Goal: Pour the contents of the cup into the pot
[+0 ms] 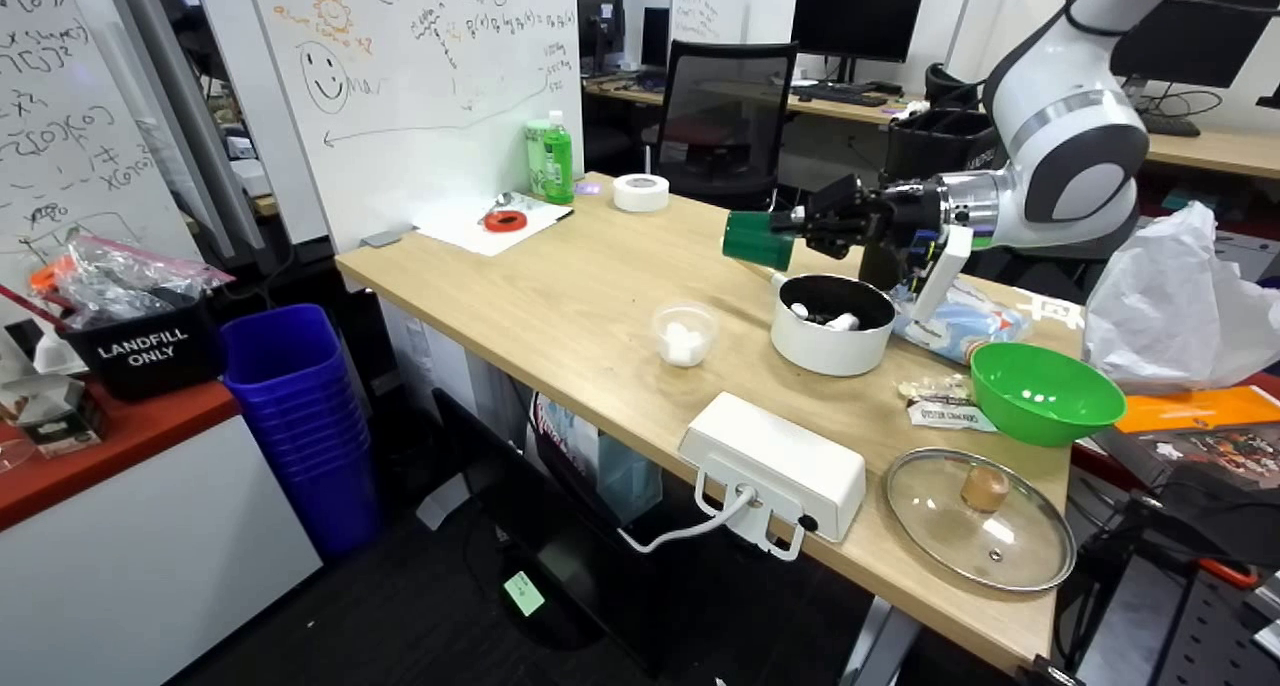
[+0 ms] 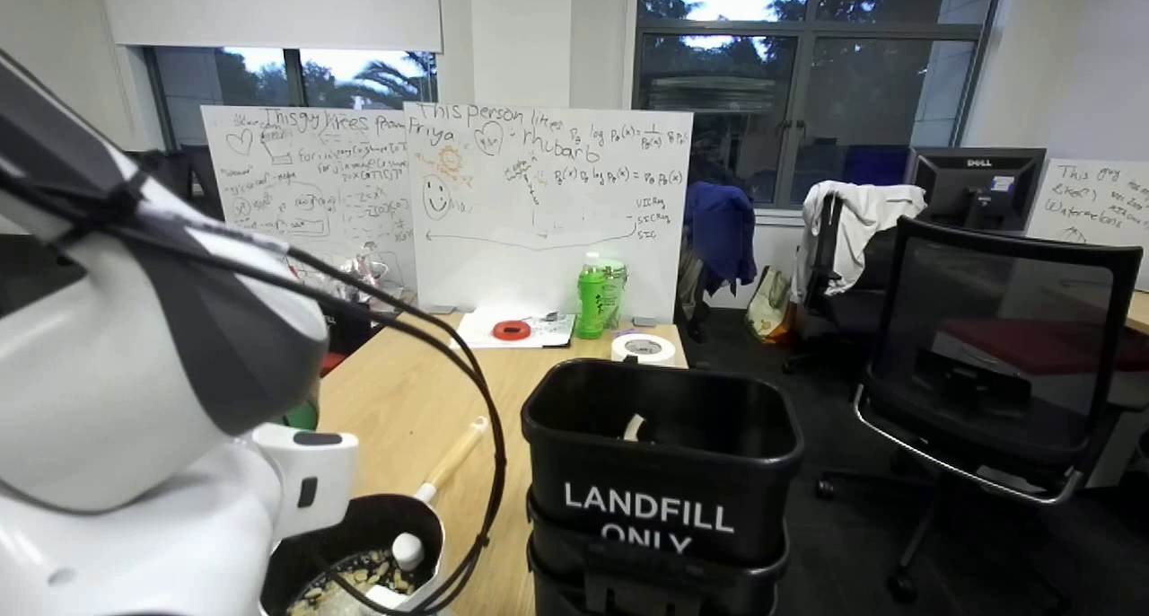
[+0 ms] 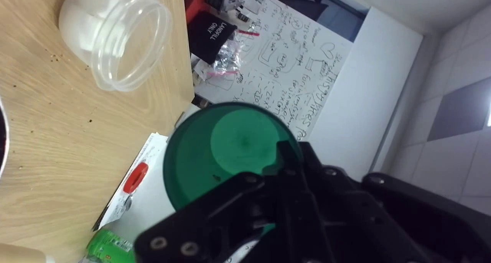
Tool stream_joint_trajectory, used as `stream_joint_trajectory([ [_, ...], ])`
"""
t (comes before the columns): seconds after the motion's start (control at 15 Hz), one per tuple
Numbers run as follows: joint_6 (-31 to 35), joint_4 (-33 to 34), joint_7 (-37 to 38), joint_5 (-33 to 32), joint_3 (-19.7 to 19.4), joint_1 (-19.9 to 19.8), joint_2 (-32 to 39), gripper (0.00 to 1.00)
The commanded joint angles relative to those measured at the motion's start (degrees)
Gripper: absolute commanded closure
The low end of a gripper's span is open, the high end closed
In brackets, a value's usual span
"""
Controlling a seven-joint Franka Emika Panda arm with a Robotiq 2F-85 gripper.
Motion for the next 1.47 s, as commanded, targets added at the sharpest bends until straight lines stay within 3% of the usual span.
stream_joint_trajectory([
  [0.0, 12.16, -0.66, -0.21, -3.61, 2.06, 2.39, -4.09, 0.99],
  [0.67, 45.02, -0.14, -8.60, -5.31, 9.79, 7.95, -9.49, 0.99],
  [1.07, 62.61, 0.64, -13.01, -6.55, 9.88, 13.15, -5.05, 0.99],
  [1.4, 71.59, -1.57, -14.60, -10.29, 11.13, 17.48, -3.45, 0.99],
])
